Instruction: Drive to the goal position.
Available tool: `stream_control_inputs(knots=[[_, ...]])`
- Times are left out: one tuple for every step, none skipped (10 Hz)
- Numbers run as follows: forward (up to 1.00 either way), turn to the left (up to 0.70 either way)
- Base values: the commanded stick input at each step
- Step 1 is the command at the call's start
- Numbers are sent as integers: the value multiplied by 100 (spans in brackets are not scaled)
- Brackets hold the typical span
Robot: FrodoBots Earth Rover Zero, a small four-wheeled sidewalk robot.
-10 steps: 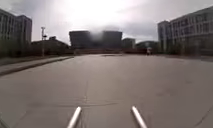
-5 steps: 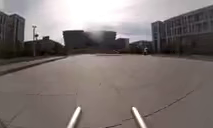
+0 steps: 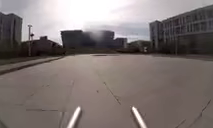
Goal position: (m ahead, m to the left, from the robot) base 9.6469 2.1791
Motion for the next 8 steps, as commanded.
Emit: stream_control_inputs(knots=[[100,0],[100,0],[100,0],[100,0],[100,0],[100,0],[100,0],[100,0]])
